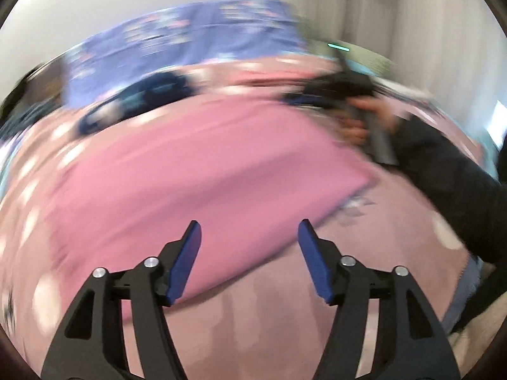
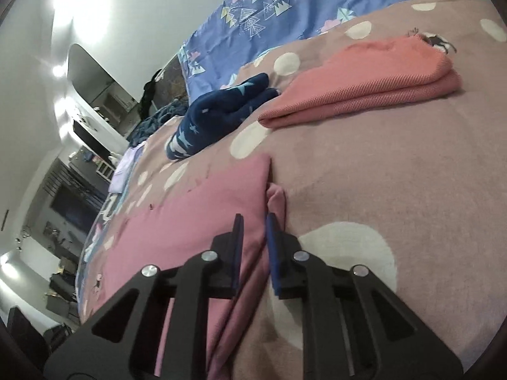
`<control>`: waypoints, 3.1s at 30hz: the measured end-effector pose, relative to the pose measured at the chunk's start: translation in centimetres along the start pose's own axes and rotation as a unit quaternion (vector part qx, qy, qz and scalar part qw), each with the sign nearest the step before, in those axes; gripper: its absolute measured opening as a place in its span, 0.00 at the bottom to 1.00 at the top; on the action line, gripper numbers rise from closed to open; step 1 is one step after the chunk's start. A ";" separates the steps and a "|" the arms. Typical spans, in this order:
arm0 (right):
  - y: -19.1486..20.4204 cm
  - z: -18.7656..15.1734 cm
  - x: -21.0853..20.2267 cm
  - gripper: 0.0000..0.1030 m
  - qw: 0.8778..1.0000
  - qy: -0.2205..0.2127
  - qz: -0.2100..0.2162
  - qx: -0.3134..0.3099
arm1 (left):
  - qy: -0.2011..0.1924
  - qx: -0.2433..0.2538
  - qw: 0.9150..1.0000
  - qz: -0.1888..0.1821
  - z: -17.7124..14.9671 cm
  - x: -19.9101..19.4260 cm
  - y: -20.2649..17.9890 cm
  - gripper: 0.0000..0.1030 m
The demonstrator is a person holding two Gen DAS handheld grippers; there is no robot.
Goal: Fold small clothes
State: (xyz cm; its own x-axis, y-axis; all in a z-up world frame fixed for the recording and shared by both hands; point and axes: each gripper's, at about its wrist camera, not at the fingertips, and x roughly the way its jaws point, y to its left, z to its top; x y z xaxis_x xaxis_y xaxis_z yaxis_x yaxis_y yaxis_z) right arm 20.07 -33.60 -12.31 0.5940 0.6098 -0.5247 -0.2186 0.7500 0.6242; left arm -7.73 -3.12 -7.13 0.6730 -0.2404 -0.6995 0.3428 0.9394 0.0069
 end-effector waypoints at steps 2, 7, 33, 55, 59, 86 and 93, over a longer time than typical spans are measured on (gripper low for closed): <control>0.9 -0.2 -0.7 0.15 1.000 0.004 -0.024 -0.002 | -0.005 -0.052 0.998 0.025 -1.3 -1.6 3.4 0.62; 7.3 -2.4 -5.3 0.21 0.996 -0.024 -0.036 -0.073 | -0.013 -0.156 0.982 0.104 -5.3 -5.2 11.8 0.63; 38.6 -30.2 9.4 0.49 0.825 0.087 -0.108 -0.547 | -0.089 -0.267 0.959 0.042 -11.2 -7.5 22.2 0.75; 41.0 -30.0 10.3 0.05 0.810 -0.009 -0.158 -0.564 | -0.065 -0.315 0.936 -0.144 -2.8 1.4 29.3 0.86; 40.6 -27.9 8.5 0.05 0.848 -0.018 -0.128 -0.513 | -0.021 -0.345 0.921 -0.180 -0.8 6.8 30.0 0.86; 40.0 -29.1 11.4 0.05 0.872 0.076 -0.108 -0.471 | -0.011 -0.331 0.922 -0.199 2.2 11.3 29.7 0.07; 40.6 -30.0 11.2 0.05 0.860 0.069 -0.114 -0.492 | -0.017 -0.362 0.913 -0.189 1.7 13.4 31.2 0.07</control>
State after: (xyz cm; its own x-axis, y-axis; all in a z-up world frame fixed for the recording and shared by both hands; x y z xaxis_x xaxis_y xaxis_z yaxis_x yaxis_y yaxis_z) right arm -5.39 11.34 -10.20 0.6249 0.3923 -0.6750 -0.6989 0.6664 -0.2597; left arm 13.08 22.53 -15.09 0.6204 -0.5771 -0.5311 0.0404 0.6998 -0.7132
